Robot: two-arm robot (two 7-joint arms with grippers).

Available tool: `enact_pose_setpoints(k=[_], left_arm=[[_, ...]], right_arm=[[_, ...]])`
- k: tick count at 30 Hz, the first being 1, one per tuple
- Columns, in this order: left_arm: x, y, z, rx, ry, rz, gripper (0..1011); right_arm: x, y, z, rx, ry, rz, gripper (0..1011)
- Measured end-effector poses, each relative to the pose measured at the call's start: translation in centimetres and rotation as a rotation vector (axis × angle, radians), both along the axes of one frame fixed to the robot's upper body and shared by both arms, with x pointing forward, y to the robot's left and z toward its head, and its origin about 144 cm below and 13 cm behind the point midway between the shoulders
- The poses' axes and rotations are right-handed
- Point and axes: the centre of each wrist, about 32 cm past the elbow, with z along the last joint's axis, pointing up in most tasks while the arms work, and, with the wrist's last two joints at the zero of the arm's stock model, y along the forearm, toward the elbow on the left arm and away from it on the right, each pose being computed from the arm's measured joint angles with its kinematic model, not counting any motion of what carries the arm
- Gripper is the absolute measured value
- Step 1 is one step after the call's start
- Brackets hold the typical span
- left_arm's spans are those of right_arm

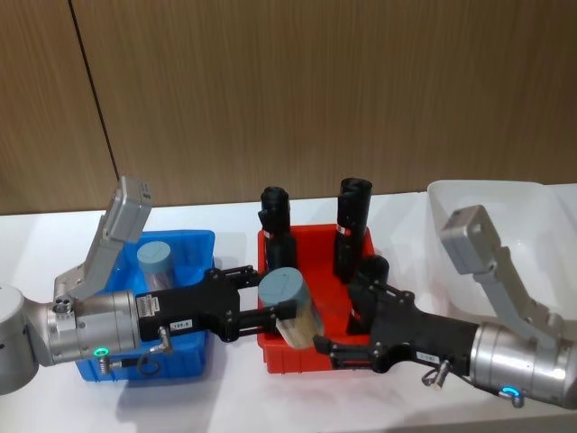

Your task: Pick the cotton swabs from the blue box and place them into the white box.

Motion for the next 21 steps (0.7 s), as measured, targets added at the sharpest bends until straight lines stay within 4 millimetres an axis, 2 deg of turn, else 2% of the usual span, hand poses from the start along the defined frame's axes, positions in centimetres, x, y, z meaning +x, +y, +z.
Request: enact_pose_setpoints(k=[21], left_arm=[[0.0,0.0,0.0,0.0,0.0,0.0,663]], right_arm=[[1.6,1.6,-0.4,-0.008,0.024,0.044,1002]])
